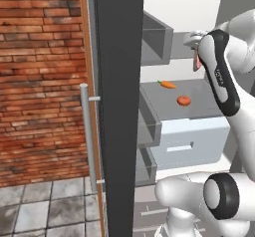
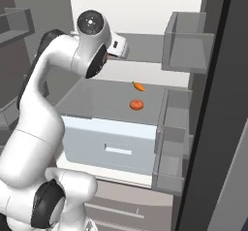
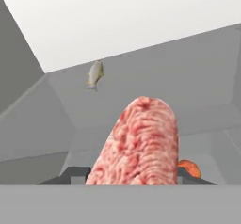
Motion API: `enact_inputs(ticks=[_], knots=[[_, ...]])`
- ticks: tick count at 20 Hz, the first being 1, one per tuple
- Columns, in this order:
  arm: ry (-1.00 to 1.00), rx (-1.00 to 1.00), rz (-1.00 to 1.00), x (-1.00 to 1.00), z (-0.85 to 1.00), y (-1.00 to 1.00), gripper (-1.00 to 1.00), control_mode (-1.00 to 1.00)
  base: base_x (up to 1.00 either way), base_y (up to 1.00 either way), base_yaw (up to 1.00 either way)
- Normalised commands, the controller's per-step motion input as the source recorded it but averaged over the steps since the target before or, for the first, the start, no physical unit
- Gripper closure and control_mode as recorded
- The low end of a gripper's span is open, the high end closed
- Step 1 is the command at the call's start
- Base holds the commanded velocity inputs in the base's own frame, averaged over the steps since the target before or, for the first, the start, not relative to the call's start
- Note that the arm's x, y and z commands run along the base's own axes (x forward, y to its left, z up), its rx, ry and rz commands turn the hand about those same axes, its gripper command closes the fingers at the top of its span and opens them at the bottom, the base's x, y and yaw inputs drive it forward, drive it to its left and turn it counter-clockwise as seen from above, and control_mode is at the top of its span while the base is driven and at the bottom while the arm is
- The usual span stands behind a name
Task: Transport the steak and squash to the fridge. Place the steak on the rack containing meat and place the squash on the rack containing the vegetable, ensuring meats and vegetables are on different racks.
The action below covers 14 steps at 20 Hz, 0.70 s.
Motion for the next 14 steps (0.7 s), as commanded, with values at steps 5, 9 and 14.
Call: enact_inputs(ticks=[5,9,14], knots=[[0.24,0.04,0.05,0.85,0.05,-0.14,1.0,-1.0,0.0,0.0,0.0],[0.12,0.02,0.07,0.62,0.08,-0.22,1.0,-1.0,0.0,0.0,0.0],[-0.01,0.0,0.05,0.3,0.0,-0.2,1.0,-1.0,0.0,0.0,0.0]])
